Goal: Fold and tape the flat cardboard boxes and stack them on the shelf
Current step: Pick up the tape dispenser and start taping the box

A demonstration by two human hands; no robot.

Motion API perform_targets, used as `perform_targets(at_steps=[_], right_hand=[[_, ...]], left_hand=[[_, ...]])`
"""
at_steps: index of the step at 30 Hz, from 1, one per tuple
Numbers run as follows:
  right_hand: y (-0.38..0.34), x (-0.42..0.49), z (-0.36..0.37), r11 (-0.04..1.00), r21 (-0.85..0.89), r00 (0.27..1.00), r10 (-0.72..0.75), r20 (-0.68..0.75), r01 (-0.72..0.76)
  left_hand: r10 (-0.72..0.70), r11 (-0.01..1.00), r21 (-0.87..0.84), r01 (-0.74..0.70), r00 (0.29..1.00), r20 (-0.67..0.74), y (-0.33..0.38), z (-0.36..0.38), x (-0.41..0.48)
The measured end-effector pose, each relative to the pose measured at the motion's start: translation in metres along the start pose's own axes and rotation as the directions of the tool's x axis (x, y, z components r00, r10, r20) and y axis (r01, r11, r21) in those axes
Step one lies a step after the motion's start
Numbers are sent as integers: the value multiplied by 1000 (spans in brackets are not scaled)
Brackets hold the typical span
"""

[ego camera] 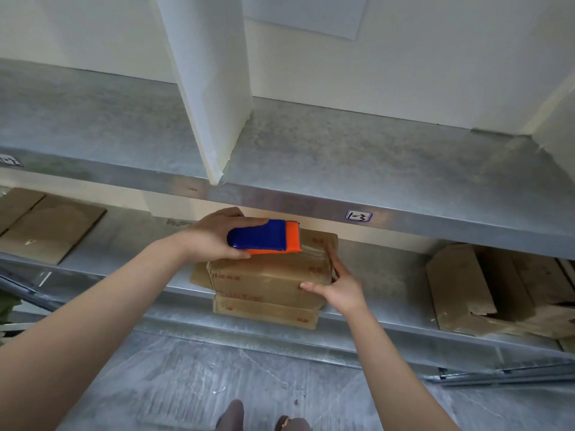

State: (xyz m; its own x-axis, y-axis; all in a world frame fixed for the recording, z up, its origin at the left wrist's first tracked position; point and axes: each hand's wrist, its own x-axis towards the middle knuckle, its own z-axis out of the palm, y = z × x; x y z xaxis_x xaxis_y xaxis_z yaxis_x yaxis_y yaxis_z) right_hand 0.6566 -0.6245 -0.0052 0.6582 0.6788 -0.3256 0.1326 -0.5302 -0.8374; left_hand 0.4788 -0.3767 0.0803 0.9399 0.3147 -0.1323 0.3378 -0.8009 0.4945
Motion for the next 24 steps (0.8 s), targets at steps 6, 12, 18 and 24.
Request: perform_targets(at_steps=[6,12,18,24], right_hand=[[-2,-3,2,999,30,1000,26,-17,-25],[-7,-4,1,997,36,998,66,-16,-65],[-11,-6,5,997,51,998,64,-30,-62],[-13,-8,6,992,88,995,97,-37,-93]], left_hand=[[5,1000,5,-6,999,45,-20,-21,-13],[-15,1000,-13,16,995,96,-60,-58,-33],[-90,995,64,83,988,123,-122,-74,-71],[-47,996,82,40,996,81,-155,-95,-75]])
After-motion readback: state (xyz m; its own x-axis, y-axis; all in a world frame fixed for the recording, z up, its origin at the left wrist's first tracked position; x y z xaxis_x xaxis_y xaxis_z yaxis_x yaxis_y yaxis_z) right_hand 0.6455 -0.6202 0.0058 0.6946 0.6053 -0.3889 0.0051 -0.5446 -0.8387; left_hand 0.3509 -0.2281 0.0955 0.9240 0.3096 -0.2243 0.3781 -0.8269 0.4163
